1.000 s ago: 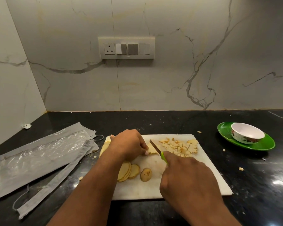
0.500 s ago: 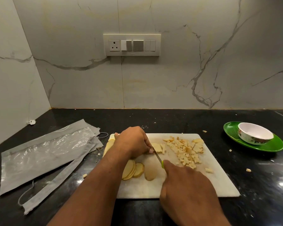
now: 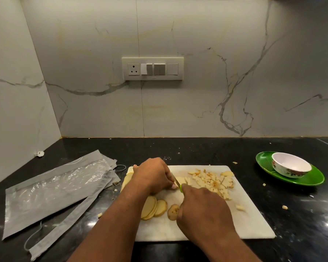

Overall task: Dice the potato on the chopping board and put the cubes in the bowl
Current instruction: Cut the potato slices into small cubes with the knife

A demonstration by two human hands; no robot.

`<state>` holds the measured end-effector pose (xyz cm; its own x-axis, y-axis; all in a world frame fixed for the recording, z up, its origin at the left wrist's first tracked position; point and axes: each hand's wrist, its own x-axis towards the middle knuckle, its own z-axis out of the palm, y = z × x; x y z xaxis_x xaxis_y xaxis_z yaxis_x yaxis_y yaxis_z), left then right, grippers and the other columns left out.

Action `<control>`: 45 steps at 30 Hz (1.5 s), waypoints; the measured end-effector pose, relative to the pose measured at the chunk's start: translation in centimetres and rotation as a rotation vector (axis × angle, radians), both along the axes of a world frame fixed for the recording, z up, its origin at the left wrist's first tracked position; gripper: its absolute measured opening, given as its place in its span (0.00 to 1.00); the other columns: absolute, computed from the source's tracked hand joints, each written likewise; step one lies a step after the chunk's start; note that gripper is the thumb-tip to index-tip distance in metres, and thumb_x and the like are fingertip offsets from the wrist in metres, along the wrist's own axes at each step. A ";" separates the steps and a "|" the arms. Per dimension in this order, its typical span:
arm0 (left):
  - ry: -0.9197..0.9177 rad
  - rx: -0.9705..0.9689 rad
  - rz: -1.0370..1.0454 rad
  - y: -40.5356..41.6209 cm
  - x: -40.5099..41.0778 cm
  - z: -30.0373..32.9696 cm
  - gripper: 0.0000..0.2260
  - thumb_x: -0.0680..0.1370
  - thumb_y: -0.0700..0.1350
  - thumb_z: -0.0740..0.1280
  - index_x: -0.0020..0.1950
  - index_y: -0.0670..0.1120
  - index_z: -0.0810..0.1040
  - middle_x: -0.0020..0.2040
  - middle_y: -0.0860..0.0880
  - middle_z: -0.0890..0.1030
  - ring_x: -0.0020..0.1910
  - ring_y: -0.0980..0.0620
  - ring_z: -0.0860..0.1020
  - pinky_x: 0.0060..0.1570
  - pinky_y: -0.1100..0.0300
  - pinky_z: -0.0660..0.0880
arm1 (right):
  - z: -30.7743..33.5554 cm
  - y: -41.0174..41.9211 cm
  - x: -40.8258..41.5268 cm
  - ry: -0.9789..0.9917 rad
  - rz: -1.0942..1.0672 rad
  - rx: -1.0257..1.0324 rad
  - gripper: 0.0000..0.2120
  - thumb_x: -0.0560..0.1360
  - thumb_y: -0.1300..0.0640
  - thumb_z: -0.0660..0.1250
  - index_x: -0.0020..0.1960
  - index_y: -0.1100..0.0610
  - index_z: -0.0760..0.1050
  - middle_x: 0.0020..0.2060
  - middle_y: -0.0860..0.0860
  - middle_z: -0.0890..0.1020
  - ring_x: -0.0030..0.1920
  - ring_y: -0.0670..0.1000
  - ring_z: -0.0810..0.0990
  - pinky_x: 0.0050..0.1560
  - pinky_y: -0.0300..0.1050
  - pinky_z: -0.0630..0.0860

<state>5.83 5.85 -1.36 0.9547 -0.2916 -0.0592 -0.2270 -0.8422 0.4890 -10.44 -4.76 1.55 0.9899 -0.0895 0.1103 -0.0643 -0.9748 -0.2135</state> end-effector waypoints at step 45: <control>-0.276 0.280 0.042 -4.5 -3.7 0.3 0.34 0.72 0.75 0.66 0.72 0.57 0.77 0.69 0.54 0.79 0.66 0.52 0.77 0.54 0.56 0.77 | -4.8 -6.0 -2.8 -0.295 -0.222 0.563 0.21 0.79 0.50 0.64 0.70 0.37 0.73 0.61 0.38 0.81 0.58 0.43 0.78 0.58 0.38 0.73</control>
